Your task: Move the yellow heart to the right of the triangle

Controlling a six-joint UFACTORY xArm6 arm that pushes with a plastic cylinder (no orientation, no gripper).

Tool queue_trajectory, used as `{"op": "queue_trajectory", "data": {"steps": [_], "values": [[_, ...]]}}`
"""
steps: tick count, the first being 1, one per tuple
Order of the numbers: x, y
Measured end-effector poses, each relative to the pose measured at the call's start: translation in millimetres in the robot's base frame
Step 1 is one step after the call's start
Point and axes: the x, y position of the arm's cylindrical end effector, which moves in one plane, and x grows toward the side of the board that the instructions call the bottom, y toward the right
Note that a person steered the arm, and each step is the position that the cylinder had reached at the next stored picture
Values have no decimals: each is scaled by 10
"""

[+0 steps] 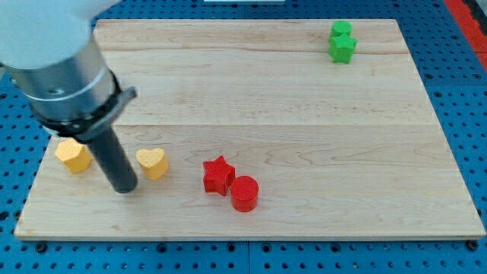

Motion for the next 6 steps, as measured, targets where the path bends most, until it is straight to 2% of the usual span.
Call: {"op": "queue_trajectory", "data": {"steps": [1,3,4,5,6], "values": [[-24,235],[-804,381],[-1200,80],[-867,-16],[-1368,-242]]}}
